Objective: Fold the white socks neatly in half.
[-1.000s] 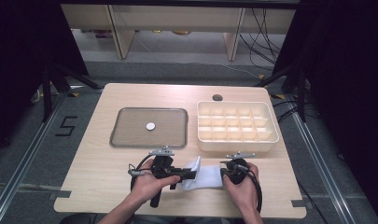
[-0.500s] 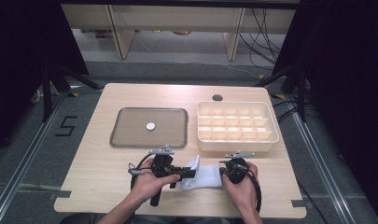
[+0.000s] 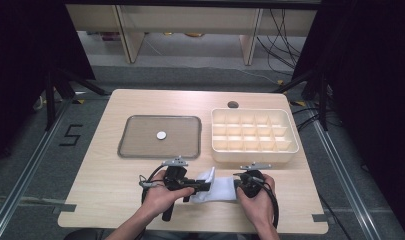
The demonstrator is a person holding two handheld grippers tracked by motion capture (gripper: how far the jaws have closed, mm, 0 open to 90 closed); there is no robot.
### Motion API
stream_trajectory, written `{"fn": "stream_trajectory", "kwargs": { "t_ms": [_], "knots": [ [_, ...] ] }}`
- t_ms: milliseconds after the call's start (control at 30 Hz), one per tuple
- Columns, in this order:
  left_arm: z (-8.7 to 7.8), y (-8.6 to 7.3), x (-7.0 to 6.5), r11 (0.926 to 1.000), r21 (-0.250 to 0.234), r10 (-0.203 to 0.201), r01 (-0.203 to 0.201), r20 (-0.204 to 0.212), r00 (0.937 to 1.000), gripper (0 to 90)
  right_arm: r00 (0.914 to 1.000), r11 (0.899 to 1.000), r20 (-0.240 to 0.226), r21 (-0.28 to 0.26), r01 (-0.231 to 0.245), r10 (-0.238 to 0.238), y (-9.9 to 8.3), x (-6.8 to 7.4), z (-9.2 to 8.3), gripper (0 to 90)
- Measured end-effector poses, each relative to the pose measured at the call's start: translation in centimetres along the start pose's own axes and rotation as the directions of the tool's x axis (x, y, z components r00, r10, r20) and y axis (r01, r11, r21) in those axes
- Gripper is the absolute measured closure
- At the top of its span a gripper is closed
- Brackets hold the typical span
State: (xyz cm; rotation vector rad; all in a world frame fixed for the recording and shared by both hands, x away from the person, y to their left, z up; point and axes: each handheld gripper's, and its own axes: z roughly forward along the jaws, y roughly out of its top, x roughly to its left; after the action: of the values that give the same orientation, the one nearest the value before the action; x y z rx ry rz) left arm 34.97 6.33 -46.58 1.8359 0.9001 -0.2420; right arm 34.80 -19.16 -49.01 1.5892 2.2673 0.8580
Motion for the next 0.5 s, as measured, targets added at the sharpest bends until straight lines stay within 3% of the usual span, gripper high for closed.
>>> {"fn": "stream_trajectory", "kwargs": {
  "t_ms": [33, 67, 100, 167, 433, 500],
  "knots": [
    [0.04, -0.02, -0.07, 1.0, 0.0, 0.002, -0.002, -0.014, 0.9999, 80.1, 1.0, 1.0, 0.0, 0.005, 0.001, -0.001, -0.07, 0.04, 0.08, 90.0],
    [0.1, -0.03, -0.1, 1.0, -0.002, 0.0, 0.0, -0.014, 0.9999, 80.1, 0.9994, 0.999, 0.014, 0.001, 0.032, -0.032, -0.17, -0.07, 0.35, 90.0],
    [0.14, -0.02, -0.05, 1.0, 0.001, -0.001, 0.001, -0.003, 1.0, 80.1, 0.9999, 1.0, 0.011, 0.01, 0.01, -0.01, -0.18, 0.1, 0.3, 90.0],
    [0.22, -0.03, -0.02, 1.0, 0.005, -0.003, 0.003, 0.002, 1.0, 80.1, 0.9997, 1.0, -0.02, 0.013, 0.014, -0.014, -0.19, 0.21, 0.31, 90.0],
    [0.33, -0.07, -0.07, 1.0, 0.001, -0.003, 0.003, -0.013, 0.9999, 80.0, 0.9998, 1.0, -0.017, 0.008, 0.012, -0.012, -0.16, 0.3, 0.33, 90.0],
    [0.38, -0.09, 0.0, 1.0, 0.006, -0.001, 0.001, -0.009, 1.0, 80.0, 0.9998, 1.0, 0.008, 0.007, 0.02, -0.021, -0.18, 0.4, 0.28, 90.0]
  ]
}}
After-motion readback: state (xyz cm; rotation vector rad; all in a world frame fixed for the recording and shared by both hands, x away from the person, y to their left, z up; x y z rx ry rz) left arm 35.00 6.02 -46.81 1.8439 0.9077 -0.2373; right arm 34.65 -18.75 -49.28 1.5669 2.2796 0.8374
